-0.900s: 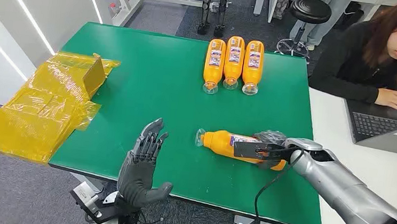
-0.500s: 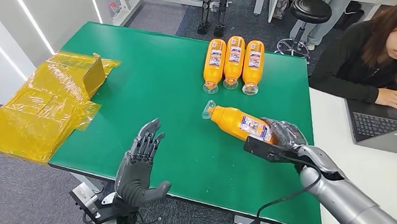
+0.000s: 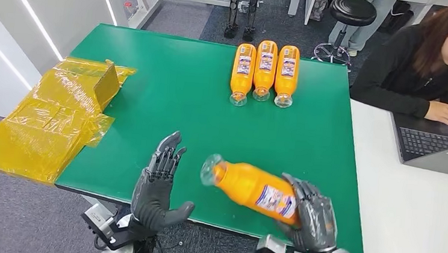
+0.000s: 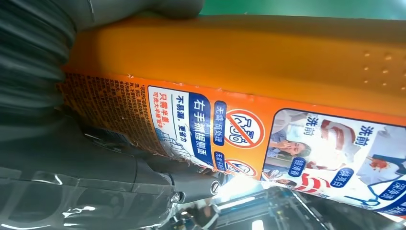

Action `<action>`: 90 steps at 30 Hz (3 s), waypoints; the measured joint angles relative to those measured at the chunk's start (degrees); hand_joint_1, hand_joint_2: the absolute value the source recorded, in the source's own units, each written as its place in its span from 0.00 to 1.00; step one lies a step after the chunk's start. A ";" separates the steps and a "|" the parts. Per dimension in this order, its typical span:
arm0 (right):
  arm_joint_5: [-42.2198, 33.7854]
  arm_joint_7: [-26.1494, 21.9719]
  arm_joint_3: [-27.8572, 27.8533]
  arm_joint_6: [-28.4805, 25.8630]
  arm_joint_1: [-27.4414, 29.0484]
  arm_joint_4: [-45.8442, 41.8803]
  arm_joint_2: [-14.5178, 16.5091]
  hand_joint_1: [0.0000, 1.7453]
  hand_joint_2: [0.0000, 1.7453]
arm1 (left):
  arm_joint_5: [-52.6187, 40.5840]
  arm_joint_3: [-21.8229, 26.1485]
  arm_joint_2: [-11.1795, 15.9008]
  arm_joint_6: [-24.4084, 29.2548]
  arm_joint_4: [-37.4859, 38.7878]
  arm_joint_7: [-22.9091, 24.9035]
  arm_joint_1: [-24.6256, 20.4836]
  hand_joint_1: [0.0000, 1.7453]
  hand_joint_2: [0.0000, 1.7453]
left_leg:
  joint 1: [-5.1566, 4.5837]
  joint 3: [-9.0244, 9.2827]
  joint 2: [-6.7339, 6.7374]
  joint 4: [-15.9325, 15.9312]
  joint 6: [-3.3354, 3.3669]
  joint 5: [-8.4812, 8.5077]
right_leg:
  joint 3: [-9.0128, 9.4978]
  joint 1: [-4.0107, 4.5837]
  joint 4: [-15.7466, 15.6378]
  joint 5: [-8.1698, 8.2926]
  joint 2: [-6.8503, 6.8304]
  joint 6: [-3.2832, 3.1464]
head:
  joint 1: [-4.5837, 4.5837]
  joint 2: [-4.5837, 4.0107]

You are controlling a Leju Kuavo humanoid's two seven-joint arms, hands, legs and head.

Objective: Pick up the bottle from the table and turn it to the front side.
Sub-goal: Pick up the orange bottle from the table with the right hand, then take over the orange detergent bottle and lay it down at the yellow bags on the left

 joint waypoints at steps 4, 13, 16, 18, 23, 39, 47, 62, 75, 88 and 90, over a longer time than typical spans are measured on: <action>4.22 -0.07 -3.81 -0.05 9.19 -6.56 4.84 1.00 1.00 | 0.10 -0.04 -0.55 -1.49 2.22 0.00 -1.65 0.00 1.00 | 0.01 0.01 0.03 -0.02 -0.03 -0.02 | -0.01 0.01 0.01 -0.03 0.02 -0.01 | 0.01 0.00; 9.21 0.57 -4.30 -0.06 15.06 -13.04 13.88 1.00 1.00 | 1.93 -0.06 -3.10 -6.66 9.42 0.01 -5.27 0.00 1.00 | -0.01 0.08 0.20 -0.02 -0.03 -0.01 | 0.02 0.00 0.01 0.02 0.17 -0.02 | 0.01 0.00; 9.46 1.13 -4.17 0.06 14.66 -13.06 15.37 1.00 1.00 | 2.48 -0.06 -3.64 -8.44 10.33 0.01 -5.61 0.00 1.00 | -0.01 0.08 0.21 0.00 -0.03 -0.01 | 0.02 -0.01 0.01 0.03 0.17 -0.03 | 0.00 0.00; 10.19 1.78 -4.21 0.25 14.18 -13.07 16.29 1.00 1.00 | 2.80 -0.12 -3.94 -10.00 10.80 0.01 -5.76 0.00 1.00 | -0.01 0.09 0.22 0.01 -0.03 -0.01 | 0.02 -0.02 0.01 0.04 0.17 -0.04 | 0.01 0.00; 12.30 3.18 -4.33 0.31 13.86 -13.66 17.31 1.00 1.00 | 3.20 -0.61 -4.16 -12.28 12.16 0.02 -7.00 0.00 1.00 | -0.01 0.09 0.22 0.02 -0.03 -0.01 | 0.01 -0.01 0.01 0.04 0.19 -0.05 | -0.01 0.00; 10.71 3.48 -5.39 1.39 14.63 -15.21 18.34 1.00 1.00 | 2.62 -0.56 -3.48 -12.98 14.47 0.00 -10.35 0.00 1.00 | -0.01 0.09 0.22 0.01 -0.03 -0.01 | 0.01 -0.01 0.01 0.04 0.20 -0.05 | 0.00 0.00; 10.39 6.23 -6.25 1.72 15.21 -13.80 19.13 1.00 1.00 | 4.39 -0.56 -2.05 -15.84 11.14 1.28 -10.38 0.00 1.00 | -0.01 0.09 0.23 0.01 -0.04 -0.01 | 0.00 -0.01 0.02 0.04 0.21 -0.05 | -0.01 0.00; 5.16 3.19 -4.43 2.63 12.68 -6.99 20.77 1.00 1.00 | 9.87 -2.87 -0.46 -18.92 6.76 3.70 -9.36 0.00 1.00 | -0.01 0.10 0.32 0.01 -0.04 0.00 | 0.00 -0.01 0.02 0.04 0.26 -0.06 | 0.00 0.00; 2.20 0.20 0.86 3.74 7.81 -0.62 21.25 1.00 1.00 | 11.95 -5.32 -0.45 -18.43 5.15 4.96 -8.22 0.77 1.00 | 0.00 0.10 0.36 0.00 -0.05 0.00 | -0.01 0.00 0.03 0.05 0.30 -0.07 | 0.03 0.00; -0.17 -1.01 2.52 4.91 4.88 4.72 22.94 1.00 1.00 | 13.85 -5.32 0.35 -16.63 5.17 4.73 -8.97 1.00 1.00 | 0.00 0.10 0.36 0.00 -0.06 0.01 | -0.01 0.00 0.04 0.05 0.30 -0.08 | 0.03 0.00; -0.24 -1.10 2.52 4.97 4.76 5.08 23.03 0.54 1.00 | 13.87 -5.32 0.48 -16.42 5.17 4.70 -9.14 1.00 1.00 | 0.00 0.10 0.36 0.00 -0.06 0.01 | -0.02 0.00 0.04 0.05 0.30 -0.08 | 0.03 0.00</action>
